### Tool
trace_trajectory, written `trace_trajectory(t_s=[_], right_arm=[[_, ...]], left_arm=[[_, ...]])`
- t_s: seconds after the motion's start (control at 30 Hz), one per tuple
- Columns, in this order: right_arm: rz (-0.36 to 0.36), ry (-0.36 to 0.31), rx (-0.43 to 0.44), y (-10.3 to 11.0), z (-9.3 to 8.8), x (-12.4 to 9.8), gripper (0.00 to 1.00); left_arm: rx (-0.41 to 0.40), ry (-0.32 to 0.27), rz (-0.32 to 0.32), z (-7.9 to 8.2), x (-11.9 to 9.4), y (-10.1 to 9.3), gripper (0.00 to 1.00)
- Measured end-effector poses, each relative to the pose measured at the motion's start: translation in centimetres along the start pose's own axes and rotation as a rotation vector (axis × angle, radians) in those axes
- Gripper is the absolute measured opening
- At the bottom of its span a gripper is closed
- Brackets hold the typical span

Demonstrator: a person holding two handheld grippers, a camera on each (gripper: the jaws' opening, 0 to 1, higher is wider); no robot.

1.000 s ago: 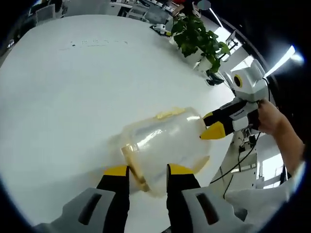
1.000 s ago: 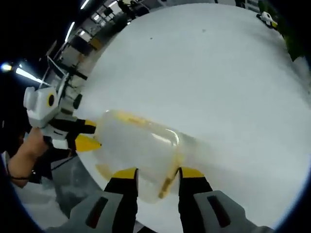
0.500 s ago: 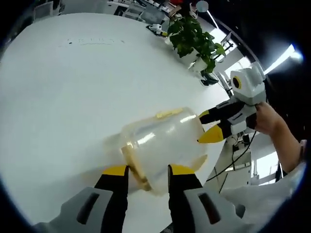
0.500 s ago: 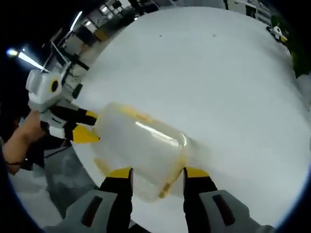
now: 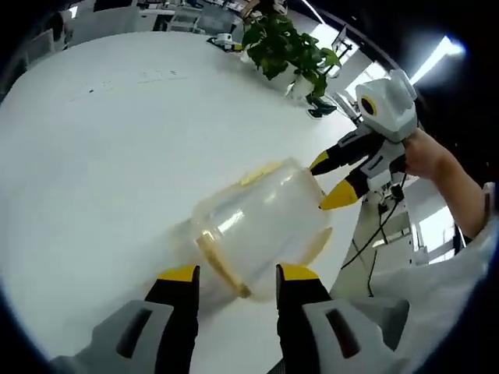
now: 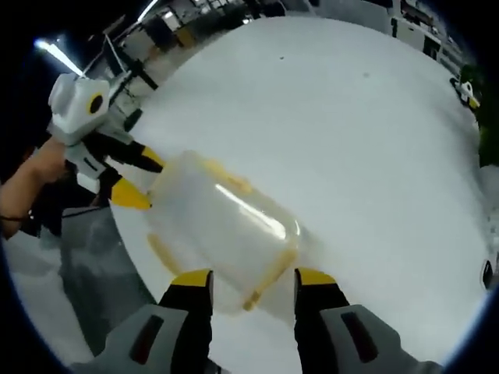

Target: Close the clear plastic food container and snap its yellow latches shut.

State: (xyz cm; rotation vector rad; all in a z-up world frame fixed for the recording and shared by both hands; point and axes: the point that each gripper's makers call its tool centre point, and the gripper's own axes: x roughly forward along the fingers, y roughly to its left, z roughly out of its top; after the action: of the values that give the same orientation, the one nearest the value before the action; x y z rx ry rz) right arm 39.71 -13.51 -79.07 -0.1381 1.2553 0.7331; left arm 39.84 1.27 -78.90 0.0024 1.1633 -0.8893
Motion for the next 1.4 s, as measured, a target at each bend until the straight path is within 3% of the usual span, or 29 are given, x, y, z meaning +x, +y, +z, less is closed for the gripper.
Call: trace_trajectory(t_s=[0.53, 0.63, 1.03, 1.4], right_arm=[[-0.020, 0.072, -0.207, -0.9, -0.4, -0.8, 0.38], [-0.023, 0.089, -0.252, -0.9, -0.4, -0.9, 0.38], [-0.021, 0.129, -0.417, -0.4, -0.3, -1.0, 0.38], [-0.006, 0.129, -0.541, 0.1, 0.2, -1.0, 0.37]], left_arm=[[0.243, 0.095, 0.050, 0.0, -1.0, 1.1, 0.40], [0.298, 0.082, 0.063, 0.6, -1.3, 1.0, 0.41], [0.469, 0.127, 0.077, 1.0, -1.7, 1.0, 0.38], [0.577, 0.128, 0.076, 1.6, -1.6, 0.7, 0.34]])
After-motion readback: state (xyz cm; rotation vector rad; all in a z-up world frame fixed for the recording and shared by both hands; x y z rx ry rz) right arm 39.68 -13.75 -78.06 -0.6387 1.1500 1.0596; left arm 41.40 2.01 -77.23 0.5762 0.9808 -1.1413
